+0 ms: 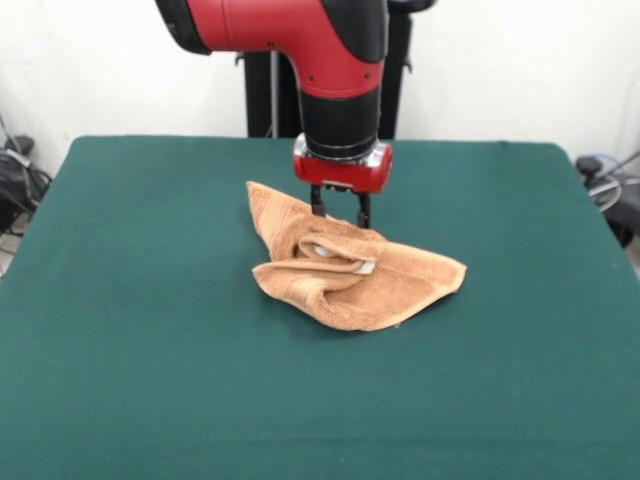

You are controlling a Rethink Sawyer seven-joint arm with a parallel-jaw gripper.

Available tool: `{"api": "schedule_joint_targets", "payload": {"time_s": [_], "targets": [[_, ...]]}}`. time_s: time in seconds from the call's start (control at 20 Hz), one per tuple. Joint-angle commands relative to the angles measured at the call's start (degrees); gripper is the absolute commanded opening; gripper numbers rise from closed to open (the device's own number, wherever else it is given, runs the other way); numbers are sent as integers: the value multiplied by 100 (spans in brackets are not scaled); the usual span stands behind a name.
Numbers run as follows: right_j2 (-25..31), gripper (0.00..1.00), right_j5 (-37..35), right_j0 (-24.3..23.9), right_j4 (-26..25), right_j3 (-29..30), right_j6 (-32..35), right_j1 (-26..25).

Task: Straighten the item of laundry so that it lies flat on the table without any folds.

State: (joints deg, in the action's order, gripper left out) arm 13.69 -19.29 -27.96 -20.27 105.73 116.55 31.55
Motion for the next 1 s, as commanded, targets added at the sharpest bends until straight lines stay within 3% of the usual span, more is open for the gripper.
{"api": "schedule_joint_targets", "payload": {"time_s": [0.05, 0.15, 0.2, 1.0], "targets": [[-122, 100, 390, 44, -327, -217, 254, -231], [-128, 100, 443, 51, -363, -208, 247, -232], [-108, 0, 484, 37, -385, -208, 226, -238], [-243, 0, 567, 170, -401, -126, 341, -171]]}}
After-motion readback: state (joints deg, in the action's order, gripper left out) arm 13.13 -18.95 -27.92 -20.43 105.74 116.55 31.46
